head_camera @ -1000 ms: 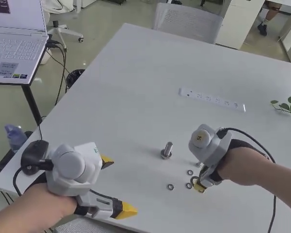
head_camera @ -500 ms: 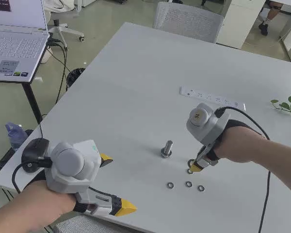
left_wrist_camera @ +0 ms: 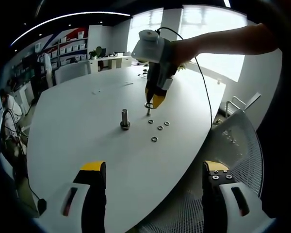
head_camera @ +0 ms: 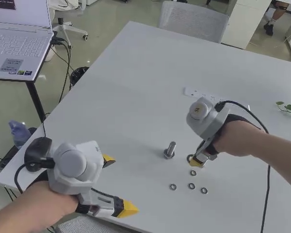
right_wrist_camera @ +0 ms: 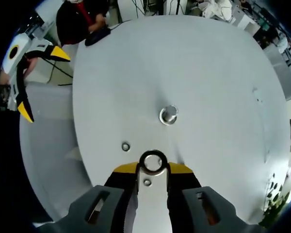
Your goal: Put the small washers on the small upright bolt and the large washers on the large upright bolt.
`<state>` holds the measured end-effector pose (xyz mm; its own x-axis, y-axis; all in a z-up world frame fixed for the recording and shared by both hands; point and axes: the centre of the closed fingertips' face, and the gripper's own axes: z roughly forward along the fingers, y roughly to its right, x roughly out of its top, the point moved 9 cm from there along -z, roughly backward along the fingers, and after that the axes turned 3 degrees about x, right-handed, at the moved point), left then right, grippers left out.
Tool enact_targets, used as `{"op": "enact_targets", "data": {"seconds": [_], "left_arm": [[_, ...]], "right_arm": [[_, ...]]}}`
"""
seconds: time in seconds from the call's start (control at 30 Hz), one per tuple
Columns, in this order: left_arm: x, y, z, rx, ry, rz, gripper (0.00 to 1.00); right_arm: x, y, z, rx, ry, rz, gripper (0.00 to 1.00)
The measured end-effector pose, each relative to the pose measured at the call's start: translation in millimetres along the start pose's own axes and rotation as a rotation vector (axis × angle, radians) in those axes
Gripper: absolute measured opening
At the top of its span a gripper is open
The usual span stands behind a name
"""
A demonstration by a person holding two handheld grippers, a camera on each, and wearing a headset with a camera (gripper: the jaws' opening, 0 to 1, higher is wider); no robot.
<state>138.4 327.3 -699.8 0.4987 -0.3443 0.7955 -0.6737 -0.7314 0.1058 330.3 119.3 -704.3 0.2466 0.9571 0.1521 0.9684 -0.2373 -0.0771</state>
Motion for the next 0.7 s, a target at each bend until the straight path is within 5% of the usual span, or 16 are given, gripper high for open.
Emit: {"op": "enact_targets", "data": {"seconds": [0.3, 0.7], "left_arm": [[0.6, -2.3, 1.7, -0.009, 0.001, -0.002, 0.81], [2.3, -7.0, 4.7, -0.014, 0.006, 0.001, 0.8]], "right_arm": [[12.1, 10.4, -0.8, -0.005, 0.004, 0.002, 0.21], [28.3, 6.3, -3.2, -0.009, 0.004, -0.022, 0.21]]}}
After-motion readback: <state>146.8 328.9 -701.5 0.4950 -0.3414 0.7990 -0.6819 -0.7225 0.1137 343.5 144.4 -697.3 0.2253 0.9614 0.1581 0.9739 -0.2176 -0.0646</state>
